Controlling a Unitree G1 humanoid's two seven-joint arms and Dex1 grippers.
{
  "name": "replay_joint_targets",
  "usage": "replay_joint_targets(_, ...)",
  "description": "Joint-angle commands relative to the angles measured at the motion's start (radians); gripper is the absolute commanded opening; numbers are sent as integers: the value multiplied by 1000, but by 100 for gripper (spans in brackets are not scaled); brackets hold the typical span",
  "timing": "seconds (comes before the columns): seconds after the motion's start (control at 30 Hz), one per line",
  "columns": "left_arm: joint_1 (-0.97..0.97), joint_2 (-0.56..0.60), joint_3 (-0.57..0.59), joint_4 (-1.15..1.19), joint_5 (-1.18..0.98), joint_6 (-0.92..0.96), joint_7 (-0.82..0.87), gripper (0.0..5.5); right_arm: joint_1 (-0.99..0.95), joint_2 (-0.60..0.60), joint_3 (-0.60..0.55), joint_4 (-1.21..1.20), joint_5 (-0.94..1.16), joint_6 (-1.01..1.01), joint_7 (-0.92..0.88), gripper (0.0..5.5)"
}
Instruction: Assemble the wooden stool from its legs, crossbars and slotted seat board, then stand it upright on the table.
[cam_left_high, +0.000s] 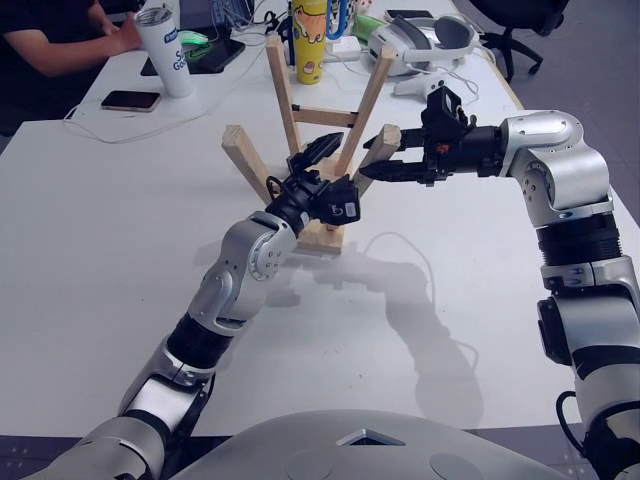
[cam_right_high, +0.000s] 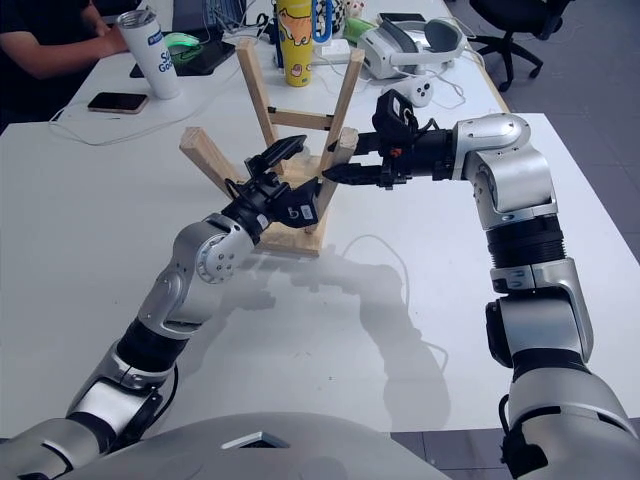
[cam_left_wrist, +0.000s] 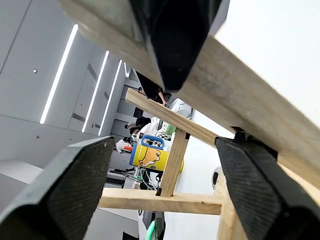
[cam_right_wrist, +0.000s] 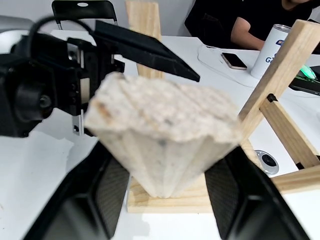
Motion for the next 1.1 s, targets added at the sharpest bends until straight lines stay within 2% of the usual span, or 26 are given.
replay_joint_targets(0.03,55,-26,-14,36,-23,66,-47,374,82,25,103,45,-97,28,-18,206)
replay_joint_targets(0.13,-20,-77,74,-69,-70,34,71,374,82,24,109,51,-98,19,-23,206)
replay_joint_targets(0.3,-54,-91,218,-196,-173,7,148,374,86,34,101,35,-87,7,-33,206)
replay_joint_targets(0.43,-47,-51,394,-243,-246,47,171,374,77,53,80,17,-63,0,-38,206)
replay_joint_targets(0.53,7,-9,447,-257,-268,47,164,374,85,57,57,8,-48,-10,-49,206)
replay_joint_targets(0.63,96,-15,534,-286,-327,70,190,374,98,61,51,5,-49,-21,-58,206)
replay_joint_targets(0.73,86,11,684,-243,-394,85,251,374,124,57,46,-4,-53,-29,-64,206)
replay_joint_targets(0.8,62,28,722,-184,-432,115,256,374,131,55,46,-11,-53,-26,-64,206)
replay_joint_targets(0.9,44,20,695,-108,-474,151,245,374,130,54,50,-12,-58,-29,-61,206)
replay_joint_targets(1.1,45,-54,463,-19,-536,260,118,374,96,63,68,13,-72,-37,-49,206)
